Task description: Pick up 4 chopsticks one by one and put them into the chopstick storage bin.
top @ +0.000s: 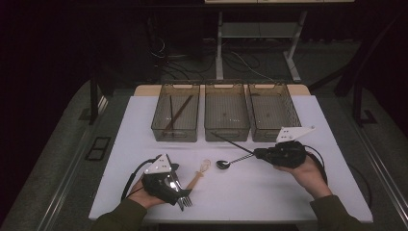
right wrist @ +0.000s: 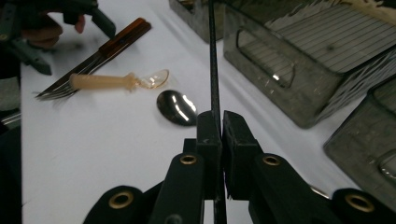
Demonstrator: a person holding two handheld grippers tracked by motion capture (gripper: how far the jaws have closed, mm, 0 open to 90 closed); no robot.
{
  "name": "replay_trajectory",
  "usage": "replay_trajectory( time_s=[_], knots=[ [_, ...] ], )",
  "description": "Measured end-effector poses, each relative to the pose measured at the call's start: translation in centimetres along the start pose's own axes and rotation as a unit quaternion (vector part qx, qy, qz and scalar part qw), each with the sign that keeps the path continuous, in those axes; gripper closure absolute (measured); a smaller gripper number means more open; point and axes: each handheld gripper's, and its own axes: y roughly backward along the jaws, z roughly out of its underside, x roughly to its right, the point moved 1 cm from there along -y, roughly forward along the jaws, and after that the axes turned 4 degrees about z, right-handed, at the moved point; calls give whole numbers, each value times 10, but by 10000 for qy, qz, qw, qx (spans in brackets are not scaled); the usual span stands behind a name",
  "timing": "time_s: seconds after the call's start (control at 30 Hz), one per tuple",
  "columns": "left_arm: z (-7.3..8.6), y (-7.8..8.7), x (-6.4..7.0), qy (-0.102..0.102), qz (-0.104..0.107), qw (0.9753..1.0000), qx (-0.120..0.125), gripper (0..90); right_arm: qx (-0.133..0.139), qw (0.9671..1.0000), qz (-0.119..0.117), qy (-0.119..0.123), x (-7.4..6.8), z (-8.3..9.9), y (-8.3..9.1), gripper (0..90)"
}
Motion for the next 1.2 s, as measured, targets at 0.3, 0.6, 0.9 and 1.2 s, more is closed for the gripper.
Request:
replay_trajectory(
  time_s=[0.3,0.6,0.9,1.2],
  knots=[
    [0,0,1,41,7,10000,45,0,48,9997,188,-130,1,-25,-23,861],
    [-1,-1,1,12,30,10000,56,0,91,9990,325,-291,7,-50,-47,861],
    [-1,-2,1,7,22,10000,29,0,11,9979,508,-404,10,-83,-65,861],
    [-1,-3,2,25,21,10000,-2,0,-123,9963,690,-501,9,-117,-99,861]
  ],
)
